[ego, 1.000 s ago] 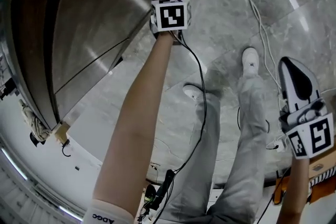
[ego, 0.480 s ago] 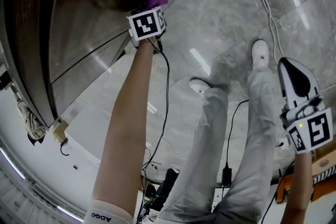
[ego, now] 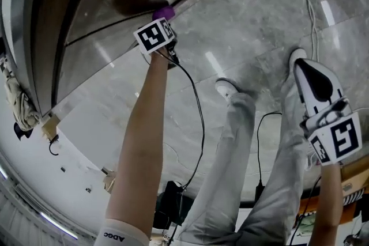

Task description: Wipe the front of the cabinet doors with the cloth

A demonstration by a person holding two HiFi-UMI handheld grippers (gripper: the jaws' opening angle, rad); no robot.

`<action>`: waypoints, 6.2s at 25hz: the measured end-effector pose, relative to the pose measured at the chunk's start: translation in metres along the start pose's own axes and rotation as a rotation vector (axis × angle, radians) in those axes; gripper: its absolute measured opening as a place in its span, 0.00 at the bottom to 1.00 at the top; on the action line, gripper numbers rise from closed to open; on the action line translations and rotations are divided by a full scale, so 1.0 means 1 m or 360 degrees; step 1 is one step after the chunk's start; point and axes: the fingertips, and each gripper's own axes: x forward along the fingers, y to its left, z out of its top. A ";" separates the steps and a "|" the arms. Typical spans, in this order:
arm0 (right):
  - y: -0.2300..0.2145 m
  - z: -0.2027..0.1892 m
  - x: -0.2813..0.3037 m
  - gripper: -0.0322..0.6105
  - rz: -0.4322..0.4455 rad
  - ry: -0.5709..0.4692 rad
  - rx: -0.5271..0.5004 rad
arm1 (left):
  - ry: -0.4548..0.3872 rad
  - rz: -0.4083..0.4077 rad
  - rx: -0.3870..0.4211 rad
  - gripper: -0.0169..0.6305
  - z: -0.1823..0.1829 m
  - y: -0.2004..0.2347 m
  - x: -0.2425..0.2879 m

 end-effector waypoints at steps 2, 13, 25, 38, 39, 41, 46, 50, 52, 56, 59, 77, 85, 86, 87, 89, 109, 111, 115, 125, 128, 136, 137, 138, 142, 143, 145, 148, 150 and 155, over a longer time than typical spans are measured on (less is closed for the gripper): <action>0.017 -0.010 0.003 0.09 0.0027 0.0066 -0.0014 | -0.0002 -0.0032 -0.0118 0.17 -0.011 0.011 -0.008; 0.147 0.034 0.047 0.09 0.0325 0.0231 -0.0215 | -0.0399 -0.0388 -0.0776 0.17 -0.078 0.072 -0.153; 0.288 0.123 0.087 0.09 0.0468 0.0176 -0.0492 | -0.0928 -0.0393 -0.0934 0.17 -0.089 0.167 -0.338; 0.345 0.088 0.102 0.09 0.0774 0.0353 -0.0585 | -0.1025 -0.0429 -0.0698 0.17 -0.087 0.137 -0.365; 0.343 0.092 0.100 0.09 0.0794 0.0345 -0.0598 | -0.1029 -0.0430 -0.0680 0.17 -0.082 0.128 -0.368; 0.333 0.104 0.093 0.09 0.0798 0.0308 -0.0591 | -0.1036 -0.0449 -0.0617 0.17 -0.065 0.108 -0.373; 0.296 0.140 0.079 0.09 0.0716 0.0190 -0.0490 | -0.1119 -0.0472 -0.0548 0.17 0.004 0.076 -0.386; 0.269 0.149 0.077 0.09 0.0640 0.0121 -0.0453 | -0.1183 -0.0426 -0.0470 0.17 0.052 0.062 -0.384; 0.260 0.145 0.075 0.09 0.0590 0.0097 -0.0418 | -0.1203 -0.0433 -0.0400 0.17 0.063 0.058 -0.377; 0.250 0.136 0.072 0.09 0.0496 0.0069 -0.0380 | -0.1238 -0.0445 -0.0358 0.17 0.077 0.072 -0.358; 0.243 0.129 0.074 0.09 0.0402 0.0059 -0.0339 | -0.1256 -0.0465 -0.0387 0.17 0.086 0.089 -0.348; 0.393 0.081 0.167 0.09 0.0619 0.0209 -0.0416 | -0.1266 -0.0046 -0.0662 0.17 0.002 0.329 -0.314; 0.429 0.073 0.193 0.09 0.0618 0.0204 -0.0402 | -0.1236 0.0113 -0.0732 0.17 -0.029 0.396 -0.314; 0.436 0.072 0.194 0.09 0.0632 0.0205 -0.0402 | -0.1233 0.0131 -0.0751 0.17 -0.034 0.403 -0.315; 0.442 0.071 0.193 0.09 0.0647 0.0205 -0.0404 | -0.1228 0.0139 -0.0761 0.17 -0.039 0.407 -0.318; 0.454 0.071 0.189 0.09 0.0680 0.0197 -0.0414 | -0.1215 0.0121 -0.0743 0.17 -0.048 0.404 -0.323; 0.267 0.091 0.087 0.09 0.0364 0.0121 -0.0197 | -0.1151 -0.0543 -0.0401 0.17 0.059 0.085 -0.307; 0.253 0.089 0.078 0.09 0.0338 0.0123 -0.0179 | -0.1130 -0.0562 -0.0398 0.17 0.069 0.071 -0.298; 0.236 0.083 0.075 0.09 0.0302 0.0137 -0.0159 | -0.1087 -0.0521 -0.0472 0.17 0.077 0.074 -0.278; 0.326 0.073 0.141 0.09 0.0497 0.0196 -0.0235 | -0.1000 -0.0261 -0.0566 0.17 0.018 0.222 -0.247; 0.373 0.071 0.164 0.09 0.0571 0.0203 -0.0255 | -0.0973 -0.0175 -0.0648 0.17 -0.007 0.284 -0.244; 0.429 0.061 0.186 0.09 0.0692 0.0236 -0.0305 | -0.0952 0.0006 -0.0827 0.17 -0.058 0.378 -0.248; 0.430 0.060 0.186 0.09 0.0691 0.0239 -0.0304 | -0.0951 -0.0010 -0.0842 0.17 -0.063 0.378 -0.248; 0.429 0.060 0.185 0.09 0.0689 0.0242 -0.0302 | -0.0948 -0.0028 -0.0848 0.17 -0.067 0.374 -0.248; 0.412 0.059 0.175 0.09 0.0678 0.0249 -0.0297 | -0.0895 -0.0133 -0.0762 0.17 -0.073 0.320 -0.243; 0.404 0.059 0.171 0.09 0.0672 0.0252 -0.0295 | -0.0882 -0.0179 -0.0730 0.17 -0.070 0.298 -0.241; 0.382 0.059 0.163 0.09 0.0654 0.0263 -0.0294 | -0.0865 -0.0276 -0.0661 0.17 -0.059 0.249 -0.234; 0.342 0.058 0.150 0.09 0.0606 0.0276 -0.0297 | -0.0860 -0.0417 -0.0576 0.17 -0.032 0.174 -0.224; 0.314 0.057 0.139 0.09 0.0563 0.0279 -0.0295 | -0.0863 -0.0499 -0.0535 0.17 -0.012 0.131 -0.217; 0.255 0.056 0.111 0.09 0.0428 0.0263 -0.0235 | -0.0836 -0.0620 -0.0501 0.17 0.027 0.066 -0.205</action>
